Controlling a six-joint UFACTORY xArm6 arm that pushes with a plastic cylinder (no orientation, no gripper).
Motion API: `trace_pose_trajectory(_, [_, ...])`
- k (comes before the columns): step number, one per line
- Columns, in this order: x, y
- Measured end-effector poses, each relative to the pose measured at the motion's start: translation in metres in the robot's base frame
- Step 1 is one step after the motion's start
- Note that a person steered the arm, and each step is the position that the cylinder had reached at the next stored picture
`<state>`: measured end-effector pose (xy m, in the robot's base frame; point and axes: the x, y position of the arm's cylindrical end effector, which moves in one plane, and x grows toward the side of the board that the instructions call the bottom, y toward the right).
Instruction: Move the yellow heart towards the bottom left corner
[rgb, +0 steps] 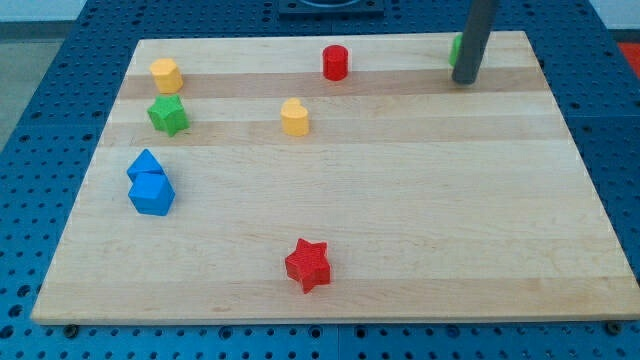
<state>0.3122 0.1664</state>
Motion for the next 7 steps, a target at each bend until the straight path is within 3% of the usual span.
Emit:
trace_pose_trajectory(2, [0.083,-0.087])
trace_pose_trajectory(3, [0.084,-0.092])
trace_pose_trajectory(4, [0.078,-0.151])
trace_pose_trajectory(7, [0.057,-0.211])
